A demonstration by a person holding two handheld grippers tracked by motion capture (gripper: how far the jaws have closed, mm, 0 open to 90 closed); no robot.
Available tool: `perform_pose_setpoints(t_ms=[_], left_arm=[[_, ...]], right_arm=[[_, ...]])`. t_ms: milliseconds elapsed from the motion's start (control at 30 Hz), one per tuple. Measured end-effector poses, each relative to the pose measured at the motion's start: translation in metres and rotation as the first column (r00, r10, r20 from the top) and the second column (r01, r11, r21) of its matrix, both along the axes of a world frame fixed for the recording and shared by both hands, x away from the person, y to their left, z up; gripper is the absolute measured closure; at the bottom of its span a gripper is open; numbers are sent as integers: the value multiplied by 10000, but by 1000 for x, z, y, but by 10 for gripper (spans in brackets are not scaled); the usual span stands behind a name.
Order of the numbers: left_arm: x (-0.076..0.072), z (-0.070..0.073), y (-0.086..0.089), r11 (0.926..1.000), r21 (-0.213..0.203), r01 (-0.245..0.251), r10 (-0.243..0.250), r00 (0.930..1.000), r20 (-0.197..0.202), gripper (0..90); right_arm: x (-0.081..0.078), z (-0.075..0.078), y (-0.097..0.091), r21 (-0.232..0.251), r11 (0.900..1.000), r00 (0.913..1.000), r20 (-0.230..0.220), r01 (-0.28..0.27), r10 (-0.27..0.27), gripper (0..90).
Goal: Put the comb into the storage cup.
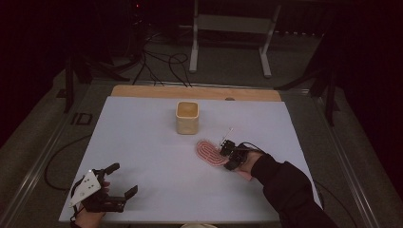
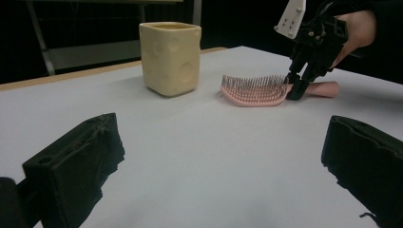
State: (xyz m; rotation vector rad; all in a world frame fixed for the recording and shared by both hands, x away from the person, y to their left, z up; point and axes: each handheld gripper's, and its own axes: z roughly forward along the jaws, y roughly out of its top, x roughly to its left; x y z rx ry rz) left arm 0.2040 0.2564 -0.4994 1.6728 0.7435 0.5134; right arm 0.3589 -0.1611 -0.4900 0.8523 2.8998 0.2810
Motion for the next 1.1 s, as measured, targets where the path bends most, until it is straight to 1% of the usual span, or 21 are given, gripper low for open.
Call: perform_pose_setpoints(t_ms=[200, 233, 333, 433, 500, 567, 600, 633, 700, 800, 833, 867, 900, 933, 967, 1100], left_arm=[[0, 0, 0, 10000, -1, -14, 14, 10000, 1, 1], [0, 0, 0, 10000, 2, -14, 14, 10000, -8, 1], [0, 0, 0, 10000, 5, -16, 16, 10000, -12, 1], [0, 0, 0, 10000, -1, -29, 29, 10000, -14, 1], [0, 0, 0, 10000, 8, -28, 28, 10000, -16, 1], [0, 0, 0, 10000, 14, -29, 29, 10000, -17, 1], [0, 0, 0, 10000, 15, -25, 25, 10000, -14, 1], [0, 0, 0, 10000, 11, -21, 21, 10000, -7, 1], [0, 0, 0, 10000, 13, -40, 40, 10000, -8, 1], [0, 0, 0, 10000, 18, -28, 28, 10000, -12, 1], [0, 0, 0, 10000, 13, -25, 25, 10000, -18, 1], [0, 0, 0, 10000, 24, -28, 28, 10000, -18, 1], [0, 0, 0, 10000, 20, -34, 34, 10000, -18, 1], [0, 0, 0, 10000, 15, -36, 36, 10000, -11, 1], [0, 0, 0, 10000, 15, -36, 36, 10000, -11, 1], [0, 0, 0, 10000, 16, -34, 34, 10000, -24, 1]], right_arm=[[-3, -1, -3, 232, 9997, 9996, 263, -41, 35, 701], [-5, -1, -5, 417, 9991, 9994, 356, -1, -13, 702], [-6, -1, -8, 611, 9981, 9988, 493, -109, 79, 703], [-7, -1, -9, 798, 9968, 9983, 576, -85, 39, 703], [-8, 1, -11, 993, 9950, 9986, 535, -52, -1, 703], [-8, 2, -11, 1024, 9947, 9982, 598, -32, -30, 703], [-9, 3, -11, 1055, 9944, 9982, 604, -105, 42, 703], [-9, 5, -12, 1211, 9926, 9978, 662, -97, 17, 703], [-9, 7, -13, 1362, 9906, 9973, 729, -111, 12, 704], [-10, 10, -14, 1457, 9892, 9970, 768, -135, 22, 704], [-10, 12, -15, 1663, 9860, 9967, 815, -151, 15, 704], [-11, 14, -15, 1740, 9847, 9968, 794, -27, -113, 704], [-11, 15, -16, 1790, 9838, 9958, 907, -90, -74, 704], [-12, 16, -16, 1932, 9812, 9957, 909, -22, -157, 704], [-12, 16, -16, 1932, 9812, 9957, 909, -22, -157, 704], [-15, 21, -21, 2460, 9693, 9951, 965, -17, -227, 704]])
